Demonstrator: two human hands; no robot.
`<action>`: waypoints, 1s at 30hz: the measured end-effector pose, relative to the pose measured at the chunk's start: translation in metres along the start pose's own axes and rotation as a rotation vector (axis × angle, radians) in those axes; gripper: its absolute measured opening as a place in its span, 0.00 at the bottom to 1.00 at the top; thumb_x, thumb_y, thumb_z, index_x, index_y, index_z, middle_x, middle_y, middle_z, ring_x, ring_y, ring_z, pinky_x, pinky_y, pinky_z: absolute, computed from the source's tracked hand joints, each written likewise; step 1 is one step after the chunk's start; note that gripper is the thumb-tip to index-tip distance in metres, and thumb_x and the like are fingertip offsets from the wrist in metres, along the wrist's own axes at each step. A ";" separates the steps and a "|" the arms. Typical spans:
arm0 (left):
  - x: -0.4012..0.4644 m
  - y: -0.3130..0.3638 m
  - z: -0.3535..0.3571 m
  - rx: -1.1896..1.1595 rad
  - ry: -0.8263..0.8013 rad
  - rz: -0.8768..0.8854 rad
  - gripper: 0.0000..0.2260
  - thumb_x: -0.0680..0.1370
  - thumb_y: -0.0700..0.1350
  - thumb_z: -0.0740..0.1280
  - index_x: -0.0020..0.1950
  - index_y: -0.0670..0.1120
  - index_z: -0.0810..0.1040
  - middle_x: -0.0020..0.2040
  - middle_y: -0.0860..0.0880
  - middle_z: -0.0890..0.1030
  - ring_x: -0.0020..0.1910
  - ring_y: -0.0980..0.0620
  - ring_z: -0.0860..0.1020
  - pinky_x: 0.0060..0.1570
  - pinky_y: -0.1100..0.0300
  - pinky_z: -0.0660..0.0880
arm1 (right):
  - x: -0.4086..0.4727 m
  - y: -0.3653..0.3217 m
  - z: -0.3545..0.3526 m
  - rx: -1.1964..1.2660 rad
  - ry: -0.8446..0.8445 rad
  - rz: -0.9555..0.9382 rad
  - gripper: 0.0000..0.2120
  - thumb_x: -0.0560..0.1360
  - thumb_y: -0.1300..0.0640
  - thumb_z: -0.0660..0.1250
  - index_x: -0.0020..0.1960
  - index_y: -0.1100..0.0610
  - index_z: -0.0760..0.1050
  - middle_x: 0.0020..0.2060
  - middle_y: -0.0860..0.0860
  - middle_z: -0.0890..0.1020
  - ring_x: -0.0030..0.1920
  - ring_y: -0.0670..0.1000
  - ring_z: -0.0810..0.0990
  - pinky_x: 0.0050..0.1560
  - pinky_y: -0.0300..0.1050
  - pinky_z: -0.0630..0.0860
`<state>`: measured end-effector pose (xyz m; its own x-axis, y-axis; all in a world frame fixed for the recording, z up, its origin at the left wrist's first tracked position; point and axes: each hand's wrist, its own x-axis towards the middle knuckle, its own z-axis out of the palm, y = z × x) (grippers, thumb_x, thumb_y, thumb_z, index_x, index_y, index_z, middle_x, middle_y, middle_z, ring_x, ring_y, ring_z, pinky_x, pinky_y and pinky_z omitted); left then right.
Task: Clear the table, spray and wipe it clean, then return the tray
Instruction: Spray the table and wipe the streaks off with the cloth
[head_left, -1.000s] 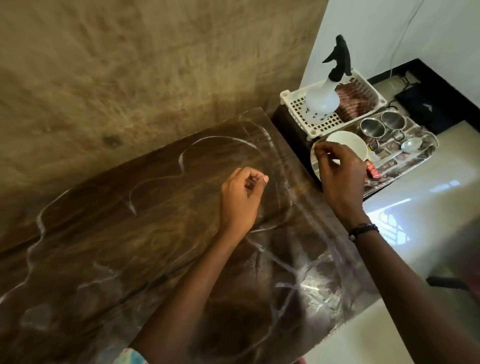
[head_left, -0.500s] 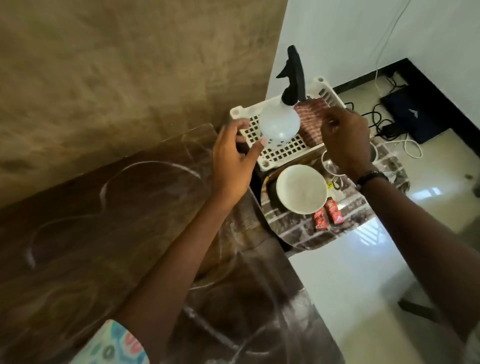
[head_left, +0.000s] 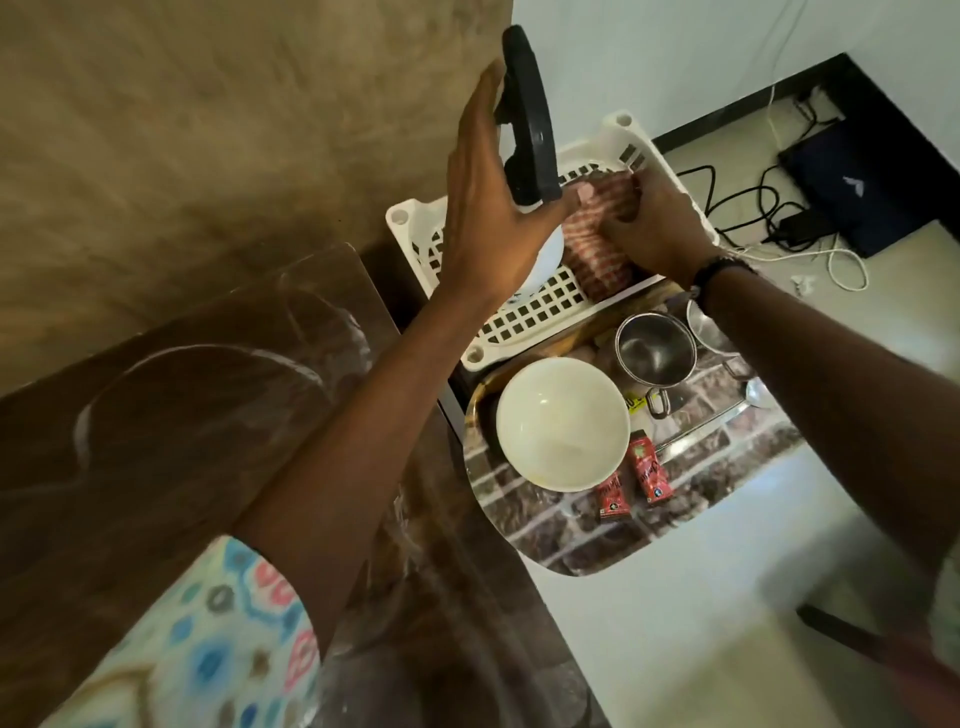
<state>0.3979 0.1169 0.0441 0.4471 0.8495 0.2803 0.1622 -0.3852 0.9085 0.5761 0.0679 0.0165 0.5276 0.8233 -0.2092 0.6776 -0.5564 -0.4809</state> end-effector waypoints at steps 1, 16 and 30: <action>0.003 -0.001 0.003 -0.020 -0.002 -0.002 0.42 0.69 0.47 0.76 0.73 0.35 0.56 0.72 0.37 0.65 0.70 0.40 0.67 0.68 0.53 0.69 | 0.002 0.002 0.001 0.001 0.011 0.006 0.25 0.74 0.52 0.66 0.67 0.60 0.67 0.61 0.57 0.77 0.61 0.58 0.75 0.63 0.53 0.72; 0.003 -0.013 0.014 -0.122 0.193 0.010 0.22 0.71 0.30 0.67 0.64 0.31 0.67 0.56 0.38 0.77 0.49 0.47 0.75 0.54 0.65 0.74 | -0.012 -0.006 -0.014 0.032 0.065 -0.161 0.19 0.73 0.54 0.69 0.61 0.61 0.74 0.54 0.58 0.77 0.54 0.58 0.77 0.52 0.45 0.71; -0.077 0.072 -0.121 -0.197 0.322 -0.044 0.10 0.70 0.44 0.65 0.51 0.49 0.75 0.34 0.52 0.75 0.31 0.51 0.74 0.38 0.55 0.75 | -0.129 -0.115 -0.024 0.893 0.012 0.048 0.15 0.72 0.48 0.71 0.57 0.50 0.78 0.53 0.48 0.83 0.53 0.49 0.82 0.57 0.51 0.78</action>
<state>0.2688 0.0678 0.1258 0.1393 0.9455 0.2945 -0.0113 -0.2959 0.9552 0.4429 0.0230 0.1190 0.5536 0.7974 -0.2400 0.0054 -0.2917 -0.9565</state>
